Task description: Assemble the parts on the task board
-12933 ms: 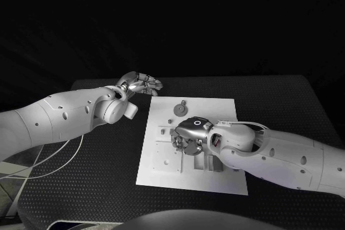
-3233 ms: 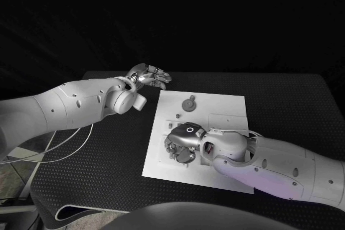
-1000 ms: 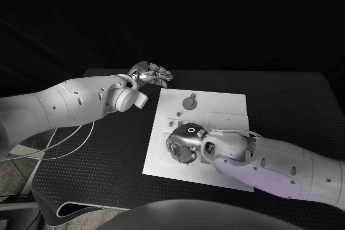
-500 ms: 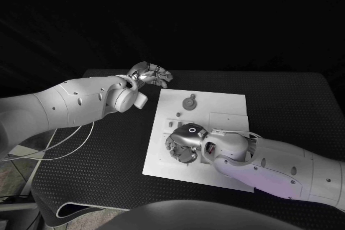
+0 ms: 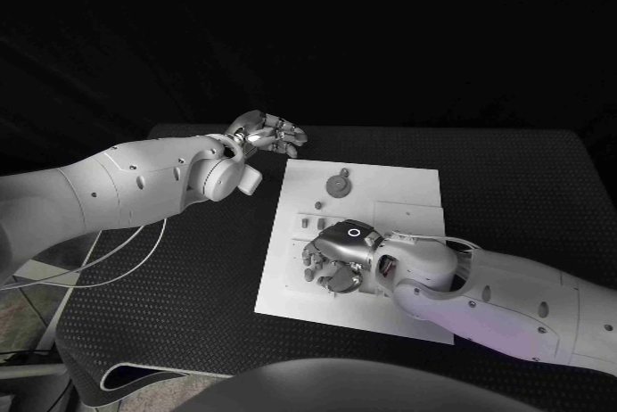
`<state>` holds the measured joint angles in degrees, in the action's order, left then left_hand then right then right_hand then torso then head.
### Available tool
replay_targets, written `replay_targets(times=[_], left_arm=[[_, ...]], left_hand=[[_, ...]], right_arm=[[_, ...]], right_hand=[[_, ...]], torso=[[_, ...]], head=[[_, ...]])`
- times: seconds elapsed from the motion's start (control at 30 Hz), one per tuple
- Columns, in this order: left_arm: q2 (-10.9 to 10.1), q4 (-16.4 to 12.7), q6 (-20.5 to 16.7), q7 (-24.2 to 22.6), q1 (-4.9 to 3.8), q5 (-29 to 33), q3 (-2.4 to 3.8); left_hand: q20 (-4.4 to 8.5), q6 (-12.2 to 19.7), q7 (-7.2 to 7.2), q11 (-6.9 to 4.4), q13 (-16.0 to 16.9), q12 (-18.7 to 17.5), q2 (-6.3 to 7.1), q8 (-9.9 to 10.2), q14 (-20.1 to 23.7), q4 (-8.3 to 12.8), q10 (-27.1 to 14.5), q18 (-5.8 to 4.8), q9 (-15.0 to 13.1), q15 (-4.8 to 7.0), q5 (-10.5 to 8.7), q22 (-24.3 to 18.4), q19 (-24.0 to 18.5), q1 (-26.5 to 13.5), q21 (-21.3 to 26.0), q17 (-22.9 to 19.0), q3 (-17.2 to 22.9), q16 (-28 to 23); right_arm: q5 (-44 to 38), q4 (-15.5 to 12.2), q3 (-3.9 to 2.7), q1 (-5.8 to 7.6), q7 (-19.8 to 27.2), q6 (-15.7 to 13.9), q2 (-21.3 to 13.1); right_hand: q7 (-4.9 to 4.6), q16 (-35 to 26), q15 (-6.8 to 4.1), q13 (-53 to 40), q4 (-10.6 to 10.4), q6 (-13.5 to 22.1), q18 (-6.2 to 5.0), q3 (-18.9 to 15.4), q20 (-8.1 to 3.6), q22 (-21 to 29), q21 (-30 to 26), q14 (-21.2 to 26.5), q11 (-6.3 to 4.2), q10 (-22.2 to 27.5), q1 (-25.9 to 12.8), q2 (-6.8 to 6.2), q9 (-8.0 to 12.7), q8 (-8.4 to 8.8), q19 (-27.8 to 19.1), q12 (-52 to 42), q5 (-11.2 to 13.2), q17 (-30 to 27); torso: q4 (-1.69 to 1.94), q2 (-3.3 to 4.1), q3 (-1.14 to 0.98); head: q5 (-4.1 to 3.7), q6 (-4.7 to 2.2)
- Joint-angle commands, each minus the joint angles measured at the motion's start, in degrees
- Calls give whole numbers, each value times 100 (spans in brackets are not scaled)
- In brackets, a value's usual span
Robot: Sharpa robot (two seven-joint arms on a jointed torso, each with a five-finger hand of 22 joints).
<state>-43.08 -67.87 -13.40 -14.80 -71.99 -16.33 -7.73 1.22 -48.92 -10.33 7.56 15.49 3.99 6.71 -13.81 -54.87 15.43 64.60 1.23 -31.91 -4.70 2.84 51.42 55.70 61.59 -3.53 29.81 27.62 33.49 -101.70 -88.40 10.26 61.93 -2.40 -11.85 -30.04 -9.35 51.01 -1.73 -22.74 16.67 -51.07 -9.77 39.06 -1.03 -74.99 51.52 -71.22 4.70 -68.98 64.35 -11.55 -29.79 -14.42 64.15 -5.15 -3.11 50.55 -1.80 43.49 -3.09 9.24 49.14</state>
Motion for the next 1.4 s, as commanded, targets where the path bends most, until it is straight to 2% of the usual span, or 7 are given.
replay_targets(times=[0.03, 0.43, 0.6, 0.83, 1.03, 1.17, 1.4], left_arm=[[3, -10, 73, -40, -8, -16, 2], [2, 93, 59, -41, -8, -16, 0], [1, 131, 39, -49, -8, -16, 0], [18, 135, 50, -46, -8, -16, -4], [19, 138, 57, -39, -7, -16, -7], [20, 140, 54, -39, -7, -16, -8], [16, 157, 86, -53, -3, -16, -12]], left_hand=[[-26, 18, -21, 31, -6, -7, -32, -37, -36, -11, 7, 5, 6, 1, 15, -10, 16, -17, -37, 11, -21, -24], [-28, 17, -21, 31, -8, -5, -34, -39, -37, -14, 9, 4, 6, 0, 15, -13, 16, -19, -38, 18, -22, -29], [-28, 16, -21, 30, -8, -5, -32, -41, -37, -13, 10, 4, 6, 0, 15, -15, 16, -19, -38, 21, -22, -32], [-28, 14, -20, 30, -9, -4, -31, -42, -37, -14, 11, 4, 6, 0, 15, -16, 16, -18, -38, 24, -23, -34], [-28, 12, -18, 29, -10, -3, -32, -44, -38, -16, 12, 4, 6, 0, 15, -17, 16, -20, -38, 27, -23, -37], [-28, 11, -18, 29, -10, -3, -32, -45, -39, -17, 13, 4, 6, 0, 15, -18, 16, -21, -39, 29, -23, -38], [-29, 9, -18, 29, -13, -2, -26, -47, -41, -29, 16, 3, 7, -1, 15, -22, 17, -38, -40, 39, -31, -46]], right_arm=[[103, -194, -27, 83, 88, -222, -130], [888, -690, -463, 692, 190, -310, -899], [1915, -579, -465, 936, 114, -8, -1311], [2217, -496, -462, 966, -300, 406, -1709], [2369, -535, -442, 964, -758, 686, -1950], [2696, -658, -329, 964, -988, 519, -2174], [2966, -873, -195, 928, -1548, 1055, -2407]], right_hand=[[2, 22, -2, -11, 0, 43, -523, -20, 19, -64, -18, 36, -4, 33, 8, -59, 5, 35, -29, 20, 5, -5], [37, -170, -142, -920, -29, -112, -523, -59, 165, 8, -211, 239, -198, -368, -183, 94, -62, -106, -235, -593, 9, -172], [110, -18, -235, -2506, -111, -168, -523, -48, 120, -59, -120, 156, -281, -139, -255, 98, -158, -166, -147, -1343, -2, -118], [327, 957, -409, -3970, -174, -357, -523, -134, -113, -137, 422, -171, -487, -268, -315, 83, -345, -287, 217, -2537, -2, 475], [402, 1663, -568, -4903, -630, -601, -523, -139, -272, -141, 1042, -279, -606, -284, -691, 22, -640, -468, 303, -3732, 16, 944], [539, 2199, -670, -5245, -1016, -815, -523, -30, -377, -84, 1118, -532, -712, -436, -926, -5, -830, -604, 394, -4340, -2, 1296], [607, 2673, -731, -5485, -1457, -954, -523, -68, -469, -44, 1118, -764, -777, -674, -1363, 82, -984, -651, 539, -5124, 2, 1764]], torso=[[-3, -1, -4], [-20, -15, -16], [-29, -19, -10], [-43, -24, -31], [-47, -21, -44], [-35, -16, -30], [-51, -19, -28]], head=[[0, -1], [-119, -112], [-183, -179], [-257, -248], [-338, -287], [-443, -324], [-544, -325]])
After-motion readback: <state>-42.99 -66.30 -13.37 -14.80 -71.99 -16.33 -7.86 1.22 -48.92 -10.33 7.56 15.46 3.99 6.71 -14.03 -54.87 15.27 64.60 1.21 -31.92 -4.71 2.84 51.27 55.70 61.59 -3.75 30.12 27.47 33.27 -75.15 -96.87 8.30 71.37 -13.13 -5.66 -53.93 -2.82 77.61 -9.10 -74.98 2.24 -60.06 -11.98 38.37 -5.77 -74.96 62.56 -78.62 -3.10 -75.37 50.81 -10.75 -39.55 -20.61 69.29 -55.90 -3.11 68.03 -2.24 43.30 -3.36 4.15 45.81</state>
